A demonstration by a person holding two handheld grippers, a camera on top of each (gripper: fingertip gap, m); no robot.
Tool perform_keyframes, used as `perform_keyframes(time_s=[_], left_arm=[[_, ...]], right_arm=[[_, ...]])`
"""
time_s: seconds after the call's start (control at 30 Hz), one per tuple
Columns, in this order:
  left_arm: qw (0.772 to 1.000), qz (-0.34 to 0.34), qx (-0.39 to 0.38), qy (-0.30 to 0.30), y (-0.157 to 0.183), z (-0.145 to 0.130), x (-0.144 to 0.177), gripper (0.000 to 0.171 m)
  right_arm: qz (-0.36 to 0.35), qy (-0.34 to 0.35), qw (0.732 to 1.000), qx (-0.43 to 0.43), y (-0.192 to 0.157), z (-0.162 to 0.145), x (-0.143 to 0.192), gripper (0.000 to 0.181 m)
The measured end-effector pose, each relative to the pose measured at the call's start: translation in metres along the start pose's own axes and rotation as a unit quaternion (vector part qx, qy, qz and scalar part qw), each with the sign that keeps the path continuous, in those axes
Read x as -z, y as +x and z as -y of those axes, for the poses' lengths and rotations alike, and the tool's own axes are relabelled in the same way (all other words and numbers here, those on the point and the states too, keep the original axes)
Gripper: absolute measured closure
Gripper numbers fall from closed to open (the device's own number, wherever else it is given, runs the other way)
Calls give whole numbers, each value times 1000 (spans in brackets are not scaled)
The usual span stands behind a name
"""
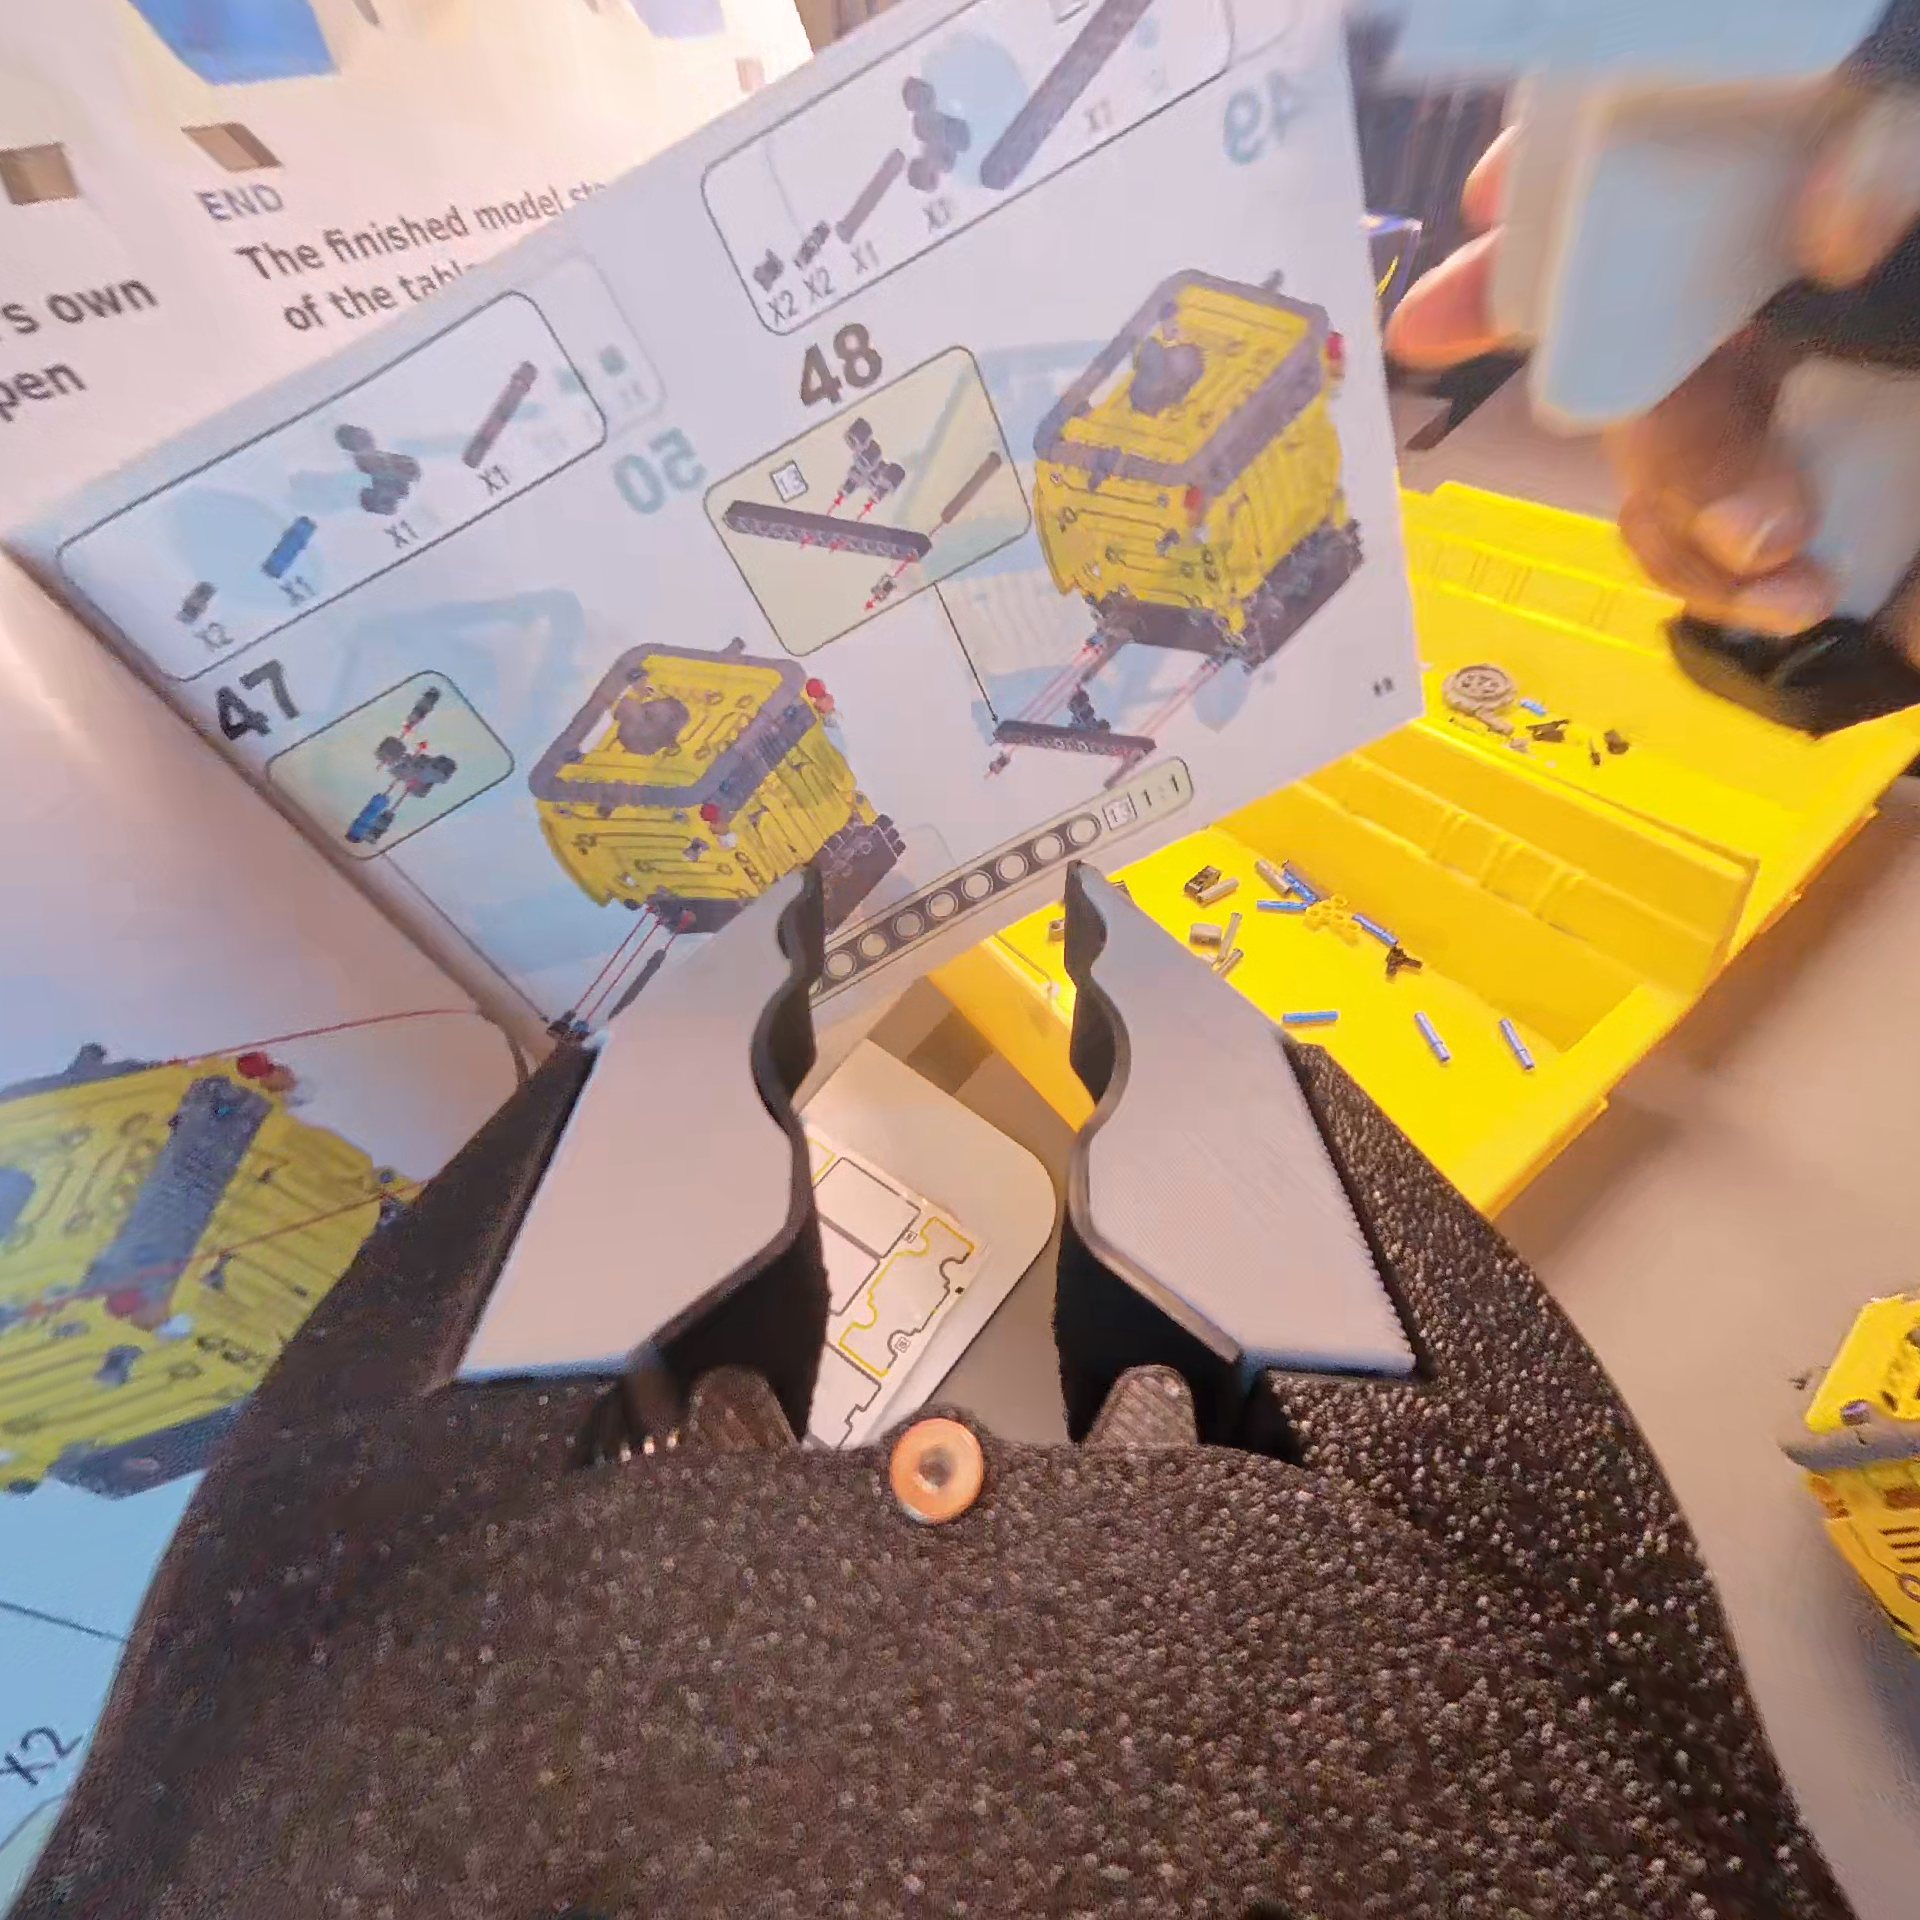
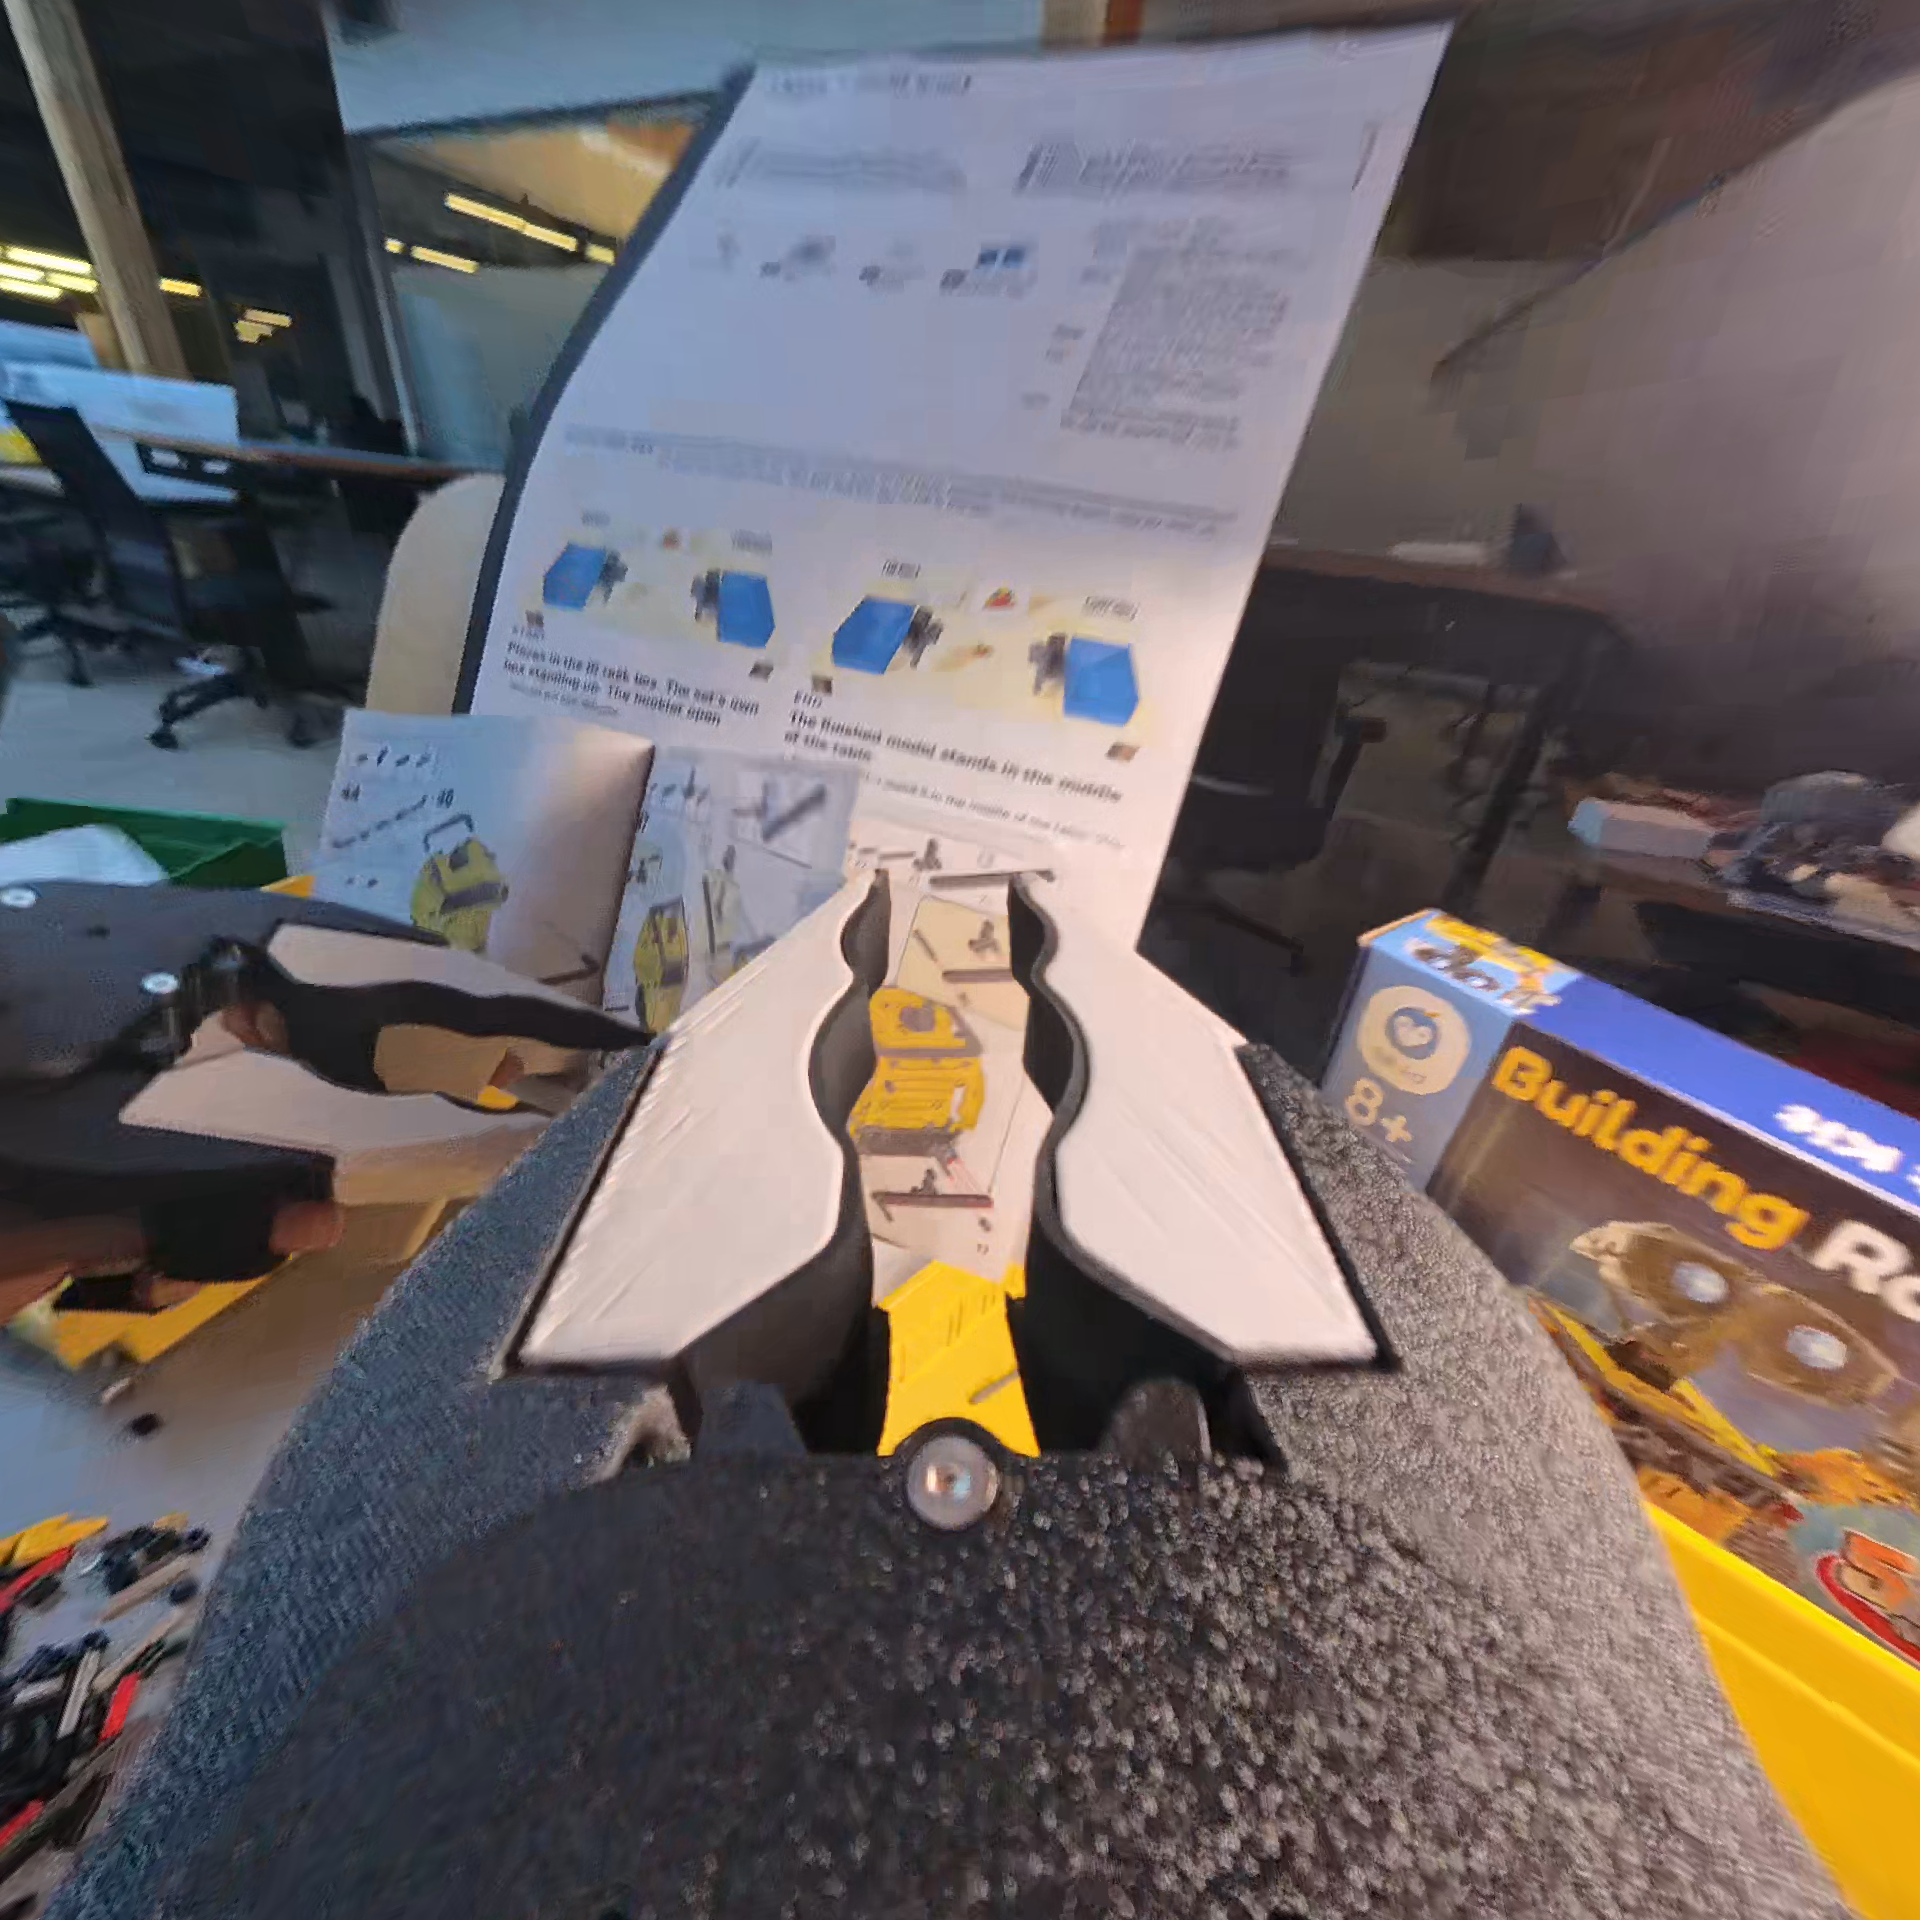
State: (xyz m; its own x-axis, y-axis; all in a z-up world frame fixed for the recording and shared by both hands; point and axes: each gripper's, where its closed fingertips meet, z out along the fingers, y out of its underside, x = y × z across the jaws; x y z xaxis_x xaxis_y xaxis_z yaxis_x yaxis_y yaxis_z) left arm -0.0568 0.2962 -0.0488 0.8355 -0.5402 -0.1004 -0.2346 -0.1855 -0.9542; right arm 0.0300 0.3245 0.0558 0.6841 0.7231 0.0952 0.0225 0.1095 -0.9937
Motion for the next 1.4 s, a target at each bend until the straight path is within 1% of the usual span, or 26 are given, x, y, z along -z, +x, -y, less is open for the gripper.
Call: perform_keyframes(time_s=[0.07,0.1,0.17,0.2,0.23,0.27,0.33,0.37,0.43,0.5,0.53,0.6,0.7,0.77,0.87,0.93,1.07,1.13,1.3,1.4], left_arm=[[1000,5,-16,-5,0,-2,-4,123],[1000,7,-22,-6,0,-3,-5,123],[1000,5,-25,-6,0,-5,-7,123],[1000,1,-23,-6,1,-6,-7,122],[1000,-2,-20,-4,1,-5,-5,121],[1000,-3,-17,0,1,-5,-2,121],[1000,7,-10,13,-3,-4,10,122],[1000,19,-7,20,-8,-6,18,124],[998,57,-4,24,-24,-15,38,130],[995,94,-12,16,-45,-30,56,133],[994,110,-20,10,-56,-37,64,137],[990,135,-30,-11,-78,-50,74,137],[987,156,-42,-24,-101,-54,80,139],[985,161,-47,-30,-111,-54,79,146],[983,175,-56,-26,-121,-53,80,165],[982,176,-66,-18,-122,-55,81,169],[986,157,-59,-9,-116,-59,82,157],[985,158,-66,-15,-116,-61,84,157],[982,160,-92,-31,-114,-65,86,150],[983,158,-88,-32,-111,-66,89,144]], right_arm=[[-27,53,998,21,5,27,21,161],[-26,71,997,35,2,37,28,161],[5,71,995,70,-17,39,28,166],[30,51,995,84,-29,30,22,166],[63,18,994,92,-44,14,12,167],[93,-25,991,89,-56,-6,1,166],[121,-90,985,78,-70,-48,-21,164],[119,-113,983,77,-69,-67,-30,163],[95,-153,978,102,-56,-100,-45,159],[64,-169,976,123,-37,-117,-53,156],[49,-166,976,132,-28,-119,-54,157],[33,-157,976,150,-19,-119,-54,158],[10,-154,975,161,-12,-117,-54,160],[7,-161,975,155,-11,-119,-55,161],[-6,-161,974,157,-10,-122,-53,162],[-9,-167,973,159,-12,-127,-50,162],[-3,-176,971,160,-12,-135,-44,162],[7,-175,972,154,-13,-135,-42,159],[13,-173,973,150,-16,-130,-38,159],[21,-170,973,152,-23,-125,-36,159]])
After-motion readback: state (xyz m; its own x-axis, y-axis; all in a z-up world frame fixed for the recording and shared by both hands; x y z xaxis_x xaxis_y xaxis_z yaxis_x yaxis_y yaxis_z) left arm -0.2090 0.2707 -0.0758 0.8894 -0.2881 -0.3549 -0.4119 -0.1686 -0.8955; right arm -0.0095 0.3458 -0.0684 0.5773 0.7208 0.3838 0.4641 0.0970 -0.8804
